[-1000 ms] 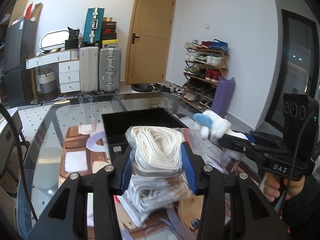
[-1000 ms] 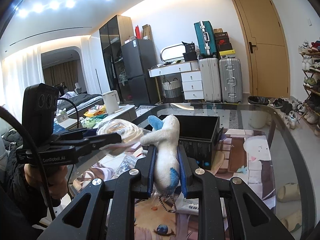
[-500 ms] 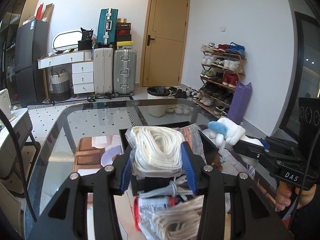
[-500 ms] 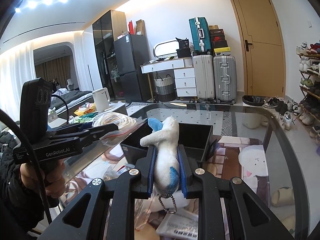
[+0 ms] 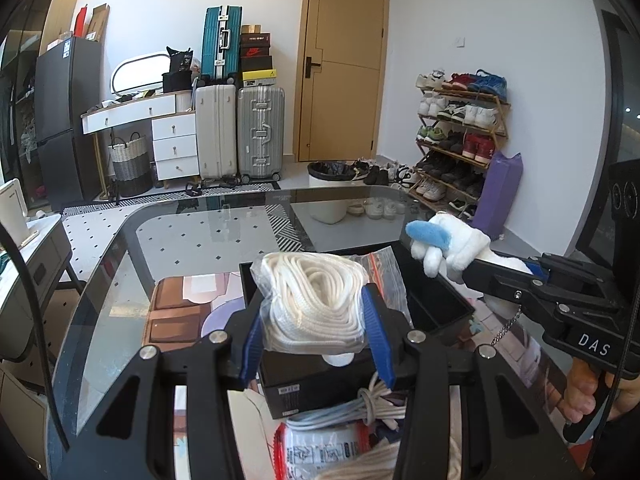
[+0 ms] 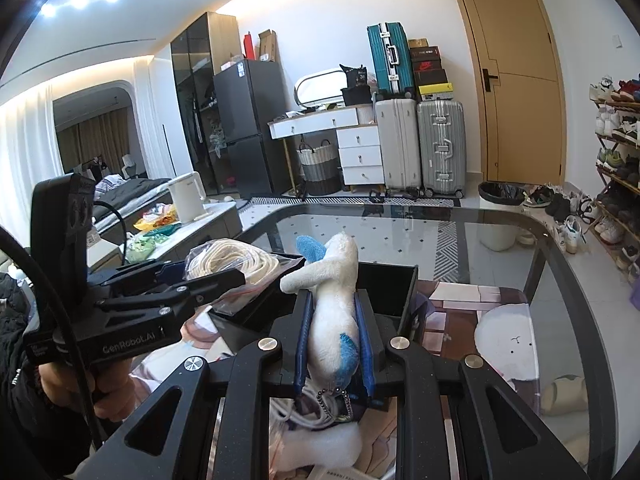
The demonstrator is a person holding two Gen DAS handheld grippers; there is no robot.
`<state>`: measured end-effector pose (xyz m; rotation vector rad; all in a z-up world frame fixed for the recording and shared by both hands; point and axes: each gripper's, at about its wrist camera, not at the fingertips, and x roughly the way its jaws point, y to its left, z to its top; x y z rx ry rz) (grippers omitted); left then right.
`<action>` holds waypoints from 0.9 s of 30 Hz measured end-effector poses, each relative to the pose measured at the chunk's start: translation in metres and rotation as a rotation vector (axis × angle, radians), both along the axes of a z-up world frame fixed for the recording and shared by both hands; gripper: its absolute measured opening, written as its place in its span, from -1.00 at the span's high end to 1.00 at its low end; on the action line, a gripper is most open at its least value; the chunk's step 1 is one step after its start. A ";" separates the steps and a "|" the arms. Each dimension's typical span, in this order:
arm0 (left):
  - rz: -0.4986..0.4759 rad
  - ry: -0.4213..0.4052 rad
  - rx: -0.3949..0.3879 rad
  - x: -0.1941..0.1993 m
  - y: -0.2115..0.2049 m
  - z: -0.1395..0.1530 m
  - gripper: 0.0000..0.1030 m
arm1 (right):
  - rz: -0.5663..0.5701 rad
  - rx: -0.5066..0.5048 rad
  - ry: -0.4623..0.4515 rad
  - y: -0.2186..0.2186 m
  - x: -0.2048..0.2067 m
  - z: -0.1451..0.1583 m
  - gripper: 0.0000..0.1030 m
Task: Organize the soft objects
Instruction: 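Carry the plush with the right tool while the left carries the cord bag to the box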
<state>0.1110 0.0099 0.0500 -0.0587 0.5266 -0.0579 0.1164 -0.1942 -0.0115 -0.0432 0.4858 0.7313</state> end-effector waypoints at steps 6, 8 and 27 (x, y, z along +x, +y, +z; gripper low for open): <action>0.016 0.024 0.004 0.011 -0.001 -0.008 0.14 | -0.010 -0.024 0.020 0.013 0.011 -0.006 0.60; 0.018 0.032 0.010 0.014 -0.002 -0.010 0.14 | -0.011 -0.028 0.025 0.017 0.017 -0.008 0.60; 0.034 0.077 0.038 0.033 -0.006 -0.021 0.13 | -0.013 -0.094 0.023 0.036 0.037 -0.024 0.60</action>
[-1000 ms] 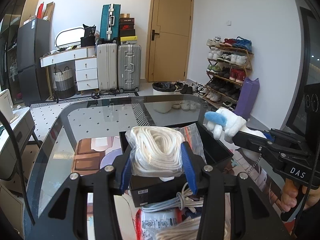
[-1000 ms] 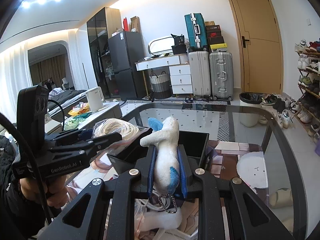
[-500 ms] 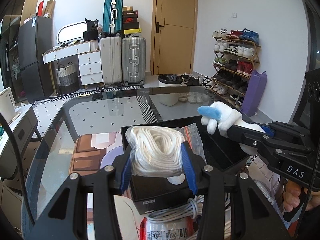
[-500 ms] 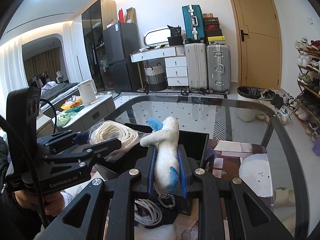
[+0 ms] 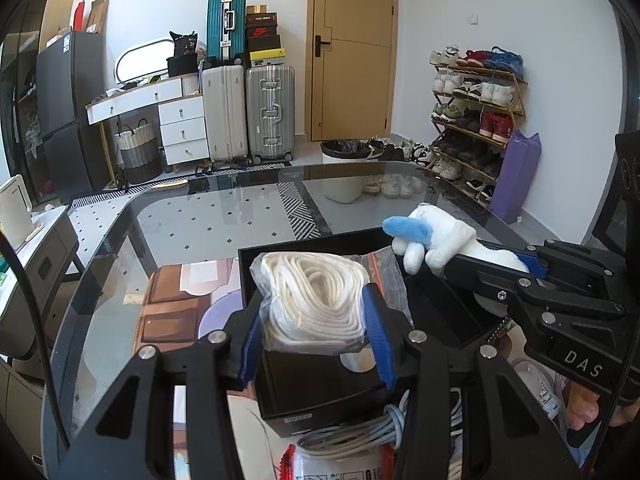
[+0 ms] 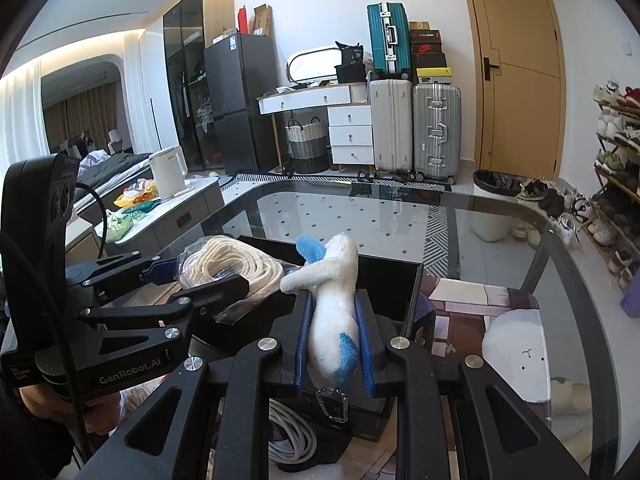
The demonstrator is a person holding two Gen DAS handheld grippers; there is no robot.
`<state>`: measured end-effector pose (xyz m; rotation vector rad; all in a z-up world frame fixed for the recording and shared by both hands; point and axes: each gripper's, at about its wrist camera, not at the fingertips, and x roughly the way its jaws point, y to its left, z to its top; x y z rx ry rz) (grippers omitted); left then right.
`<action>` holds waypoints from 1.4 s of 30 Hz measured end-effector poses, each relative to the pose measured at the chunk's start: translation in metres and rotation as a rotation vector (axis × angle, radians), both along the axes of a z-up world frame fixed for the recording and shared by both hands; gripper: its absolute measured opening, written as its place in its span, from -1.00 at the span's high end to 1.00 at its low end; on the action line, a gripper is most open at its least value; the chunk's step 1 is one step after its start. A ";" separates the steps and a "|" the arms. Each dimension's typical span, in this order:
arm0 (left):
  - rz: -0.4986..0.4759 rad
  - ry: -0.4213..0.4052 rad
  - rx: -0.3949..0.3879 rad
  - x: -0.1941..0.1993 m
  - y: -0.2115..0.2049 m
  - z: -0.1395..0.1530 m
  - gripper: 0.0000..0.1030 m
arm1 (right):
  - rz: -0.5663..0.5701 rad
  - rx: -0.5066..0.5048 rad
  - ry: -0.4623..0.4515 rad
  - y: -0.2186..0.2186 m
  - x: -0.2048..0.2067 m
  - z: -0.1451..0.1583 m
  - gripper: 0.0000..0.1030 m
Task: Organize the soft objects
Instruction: 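Lower both items into the black box and open both tools, then move the left tool toward the clear zip bag of beige rope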
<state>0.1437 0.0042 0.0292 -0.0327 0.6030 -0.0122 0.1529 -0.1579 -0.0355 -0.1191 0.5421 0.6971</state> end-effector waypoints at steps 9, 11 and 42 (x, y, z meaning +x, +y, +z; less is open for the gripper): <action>0.001 0.025 0.003 0.005 0.001 -0.001 0.07 | -0.008 -0.014 -0.004 0.004 0.001 -0.004 0.59; -0.002 0.016 -0.002 0.002 0.002 0.001 0.07 | -0.015 -0.015 -0.011 0.002 0.001 -0.004 0.34; -0.026 0.017 0.024 -0.080 0.002 0.006 -1.00 | -0.103 -0.050 0.057 -0.076 -0.068 -0.021 -0.99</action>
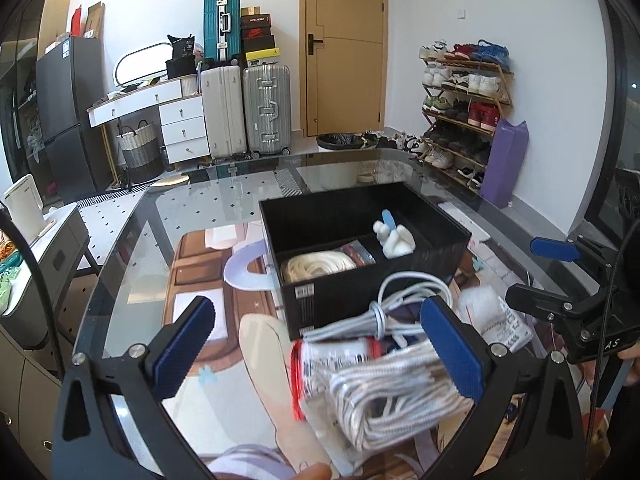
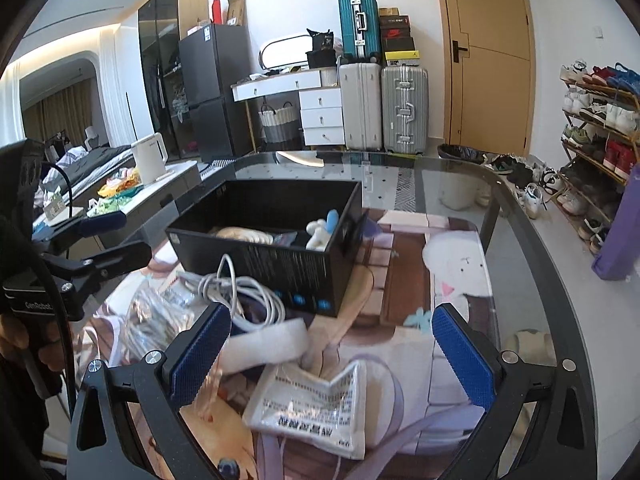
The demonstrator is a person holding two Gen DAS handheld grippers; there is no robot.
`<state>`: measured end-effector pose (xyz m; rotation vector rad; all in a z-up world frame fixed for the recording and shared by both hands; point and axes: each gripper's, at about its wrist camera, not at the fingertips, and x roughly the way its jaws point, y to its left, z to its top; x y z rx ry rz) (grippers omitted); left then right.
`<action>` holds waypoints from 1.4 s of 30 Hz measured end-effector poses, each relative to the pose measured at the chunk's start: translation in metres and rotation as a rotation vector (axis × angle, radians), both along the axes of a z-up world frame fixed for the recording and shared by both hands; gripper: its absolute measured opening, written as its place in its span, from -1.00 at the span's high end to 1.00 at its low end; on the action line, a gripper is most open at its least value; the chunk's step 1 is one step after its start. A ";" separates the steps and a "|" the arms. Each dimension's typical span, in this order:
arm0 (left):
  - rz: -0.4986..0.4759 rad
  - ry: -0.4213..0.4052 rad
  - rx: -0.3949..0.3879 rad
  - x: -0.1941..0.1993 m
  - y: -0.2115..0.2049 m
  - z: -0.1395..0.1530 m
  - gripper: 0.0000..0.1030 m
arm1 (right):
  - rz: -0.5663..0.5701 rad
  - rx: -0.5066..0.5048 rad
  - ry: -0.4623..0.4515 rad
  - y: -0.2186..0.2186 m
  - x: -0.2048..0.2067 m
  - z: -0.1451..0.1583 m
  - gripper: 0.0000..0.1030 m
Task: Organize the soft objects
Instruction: 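Move the left tool toward the clear zip bag of beige rope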
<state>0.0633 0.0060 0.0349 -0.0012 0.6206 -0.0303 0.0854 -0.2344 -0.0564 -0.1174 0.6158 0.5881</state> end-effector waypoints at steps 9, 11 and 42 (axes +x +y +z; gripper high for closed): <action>-0.039 0.031 0.029 -0.015 -0.010 -0.009 -1.00 | 0.016 -0.050 0.034 0.001 -0.009 -0.009 -0.99; -0.041 0.033 0.033 -0.017 -0.011 -0.011 -1.00 | 0.018 -0.062 0.042 0.001 -0.011 -0.013 -0.99; -0.084 0.107 0.004 -0.024 -0.020 -0.028 -1.00 | 0.046 -0.149 0.183 0.028 -0.003 -0.058 -0.99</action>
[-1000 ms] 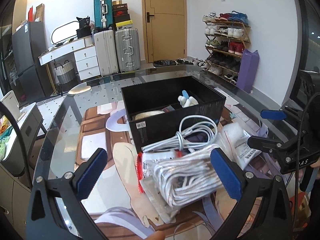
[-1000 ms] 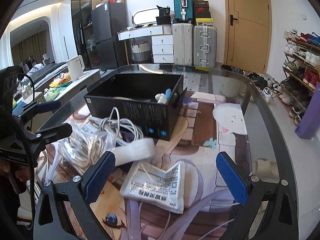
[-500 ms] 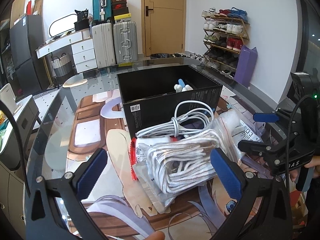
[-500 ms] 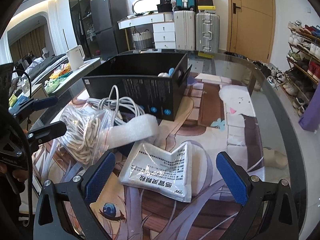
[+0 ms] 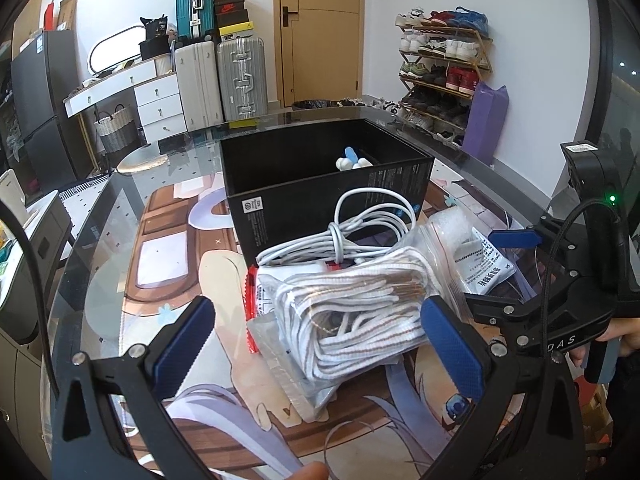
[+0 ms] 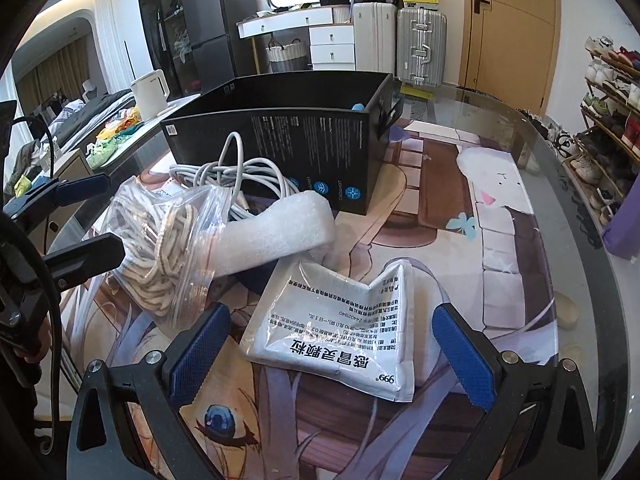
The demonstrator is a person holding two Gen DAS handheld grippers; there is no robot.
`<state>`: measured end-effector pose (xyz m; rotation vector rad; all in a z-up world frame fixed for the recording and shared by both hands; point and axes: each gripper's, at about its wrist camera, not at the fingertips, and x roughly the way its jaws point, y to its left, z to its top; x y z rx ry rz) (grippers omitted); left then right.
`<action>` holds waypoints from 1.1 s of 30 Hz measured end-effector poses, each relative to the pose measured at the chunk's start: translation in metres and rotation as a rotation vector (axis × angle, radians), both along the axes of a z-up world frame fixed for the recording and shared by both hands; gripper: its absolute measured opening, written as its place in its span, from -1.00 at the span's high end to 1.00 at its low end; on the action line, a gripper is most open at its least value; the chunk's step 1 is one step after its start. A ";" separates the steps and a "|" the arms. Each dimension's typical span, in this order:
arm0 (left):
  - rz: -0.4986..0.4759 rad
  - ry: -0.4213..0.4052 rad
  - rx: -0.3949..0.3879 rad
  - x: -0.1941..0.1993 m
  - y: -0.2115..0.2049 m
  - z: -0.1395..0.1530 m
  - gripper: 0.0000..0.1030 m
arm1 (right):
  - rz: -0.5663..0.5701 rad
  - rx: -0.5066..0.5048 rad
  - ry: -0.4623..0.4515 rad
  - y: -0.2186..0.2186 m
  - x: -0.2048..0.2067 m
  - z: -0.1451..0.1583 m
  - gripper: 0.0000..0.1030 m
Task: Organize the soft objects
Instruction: 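Move the left tool toward the clear zip bag of beige rope, then close the left tool on the beige rope zip bag and lift it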
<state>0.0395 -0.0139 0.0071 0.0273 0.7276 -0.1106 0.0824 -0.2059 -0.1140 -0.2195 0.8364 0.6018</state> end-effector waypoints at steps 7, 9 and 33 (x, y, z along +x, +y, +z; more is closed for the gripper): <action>-0.015 0.009 0.017 -0.001 -0.002 -0.001 -1.00 | 0.003 -0.012 0.000 0.001 0.000 -0.002 -0.99; -0.021 -0.001 0.028 -0.002 0.000 0.001 -1.00 | 0.004 -0.016 -0.001 0.001 -0.001 -0.003 -0.99; -0.276 -0.047 0.338 -0.003 -0.040 -0.003 -1.00 | 0.016 -0.054 0.004 -0.005 0.001 -0.005 -0.99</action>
